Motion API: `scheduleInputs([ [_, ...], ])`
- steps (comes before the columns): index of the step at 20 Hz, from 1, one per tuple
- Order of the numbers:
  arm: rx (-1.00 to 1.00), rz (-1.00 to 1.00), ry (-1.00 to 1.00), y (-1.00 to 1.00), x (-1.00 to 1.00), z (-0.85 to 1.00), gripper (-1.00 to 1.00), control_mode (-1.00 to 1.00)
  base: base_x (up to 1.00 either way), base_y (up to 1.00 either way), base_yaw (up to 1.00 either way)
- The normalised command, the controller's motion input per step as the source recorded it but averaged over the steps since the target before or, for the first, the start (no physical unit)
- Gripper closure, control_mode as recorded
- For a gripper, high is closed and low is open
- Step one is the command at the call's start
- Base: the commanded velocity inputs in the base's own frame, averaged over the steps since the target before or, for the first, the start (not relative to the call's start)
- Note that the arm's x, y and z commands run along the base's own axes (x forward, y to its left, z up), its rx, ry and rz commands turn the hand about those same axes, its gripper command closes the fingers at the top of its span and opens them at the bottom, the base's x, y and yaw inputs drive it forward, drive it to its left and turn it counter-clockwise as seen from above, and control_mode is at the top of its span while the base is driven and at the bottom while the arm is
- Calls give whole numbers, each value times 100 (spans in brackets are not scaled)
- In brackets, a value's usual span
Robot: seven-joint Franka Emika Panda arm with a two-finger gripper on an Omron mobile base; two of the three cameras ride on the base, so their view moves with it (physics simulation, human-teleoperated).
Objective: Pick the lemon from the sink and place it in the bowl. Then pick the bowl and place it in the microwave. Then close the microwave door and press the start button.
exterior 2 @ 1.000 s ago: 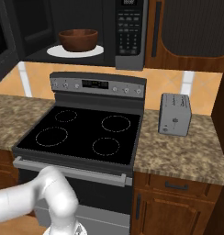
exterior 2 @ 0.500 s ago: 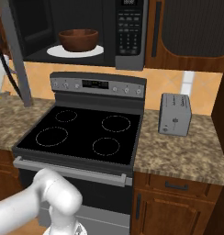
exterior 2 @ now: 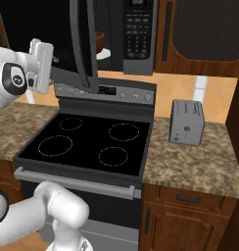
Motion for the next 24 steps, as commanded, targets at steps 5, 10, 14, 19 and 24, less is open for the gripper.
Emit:
scheduleInputs([
  [5,0,7,0,-80,100,3,-100,-100,0,0,0],
  [10,1,0,0,-35,97,24,-100,-100,0,0,0],
  [14,0,0,0,-3,60,20,-100,-100,0,0,0],
  [19,0,0,0,0,40,14,-100,-100,0,0,0],
  [24,7,4,-12,-8,-66,1,-100,-100,0,0,0],
])
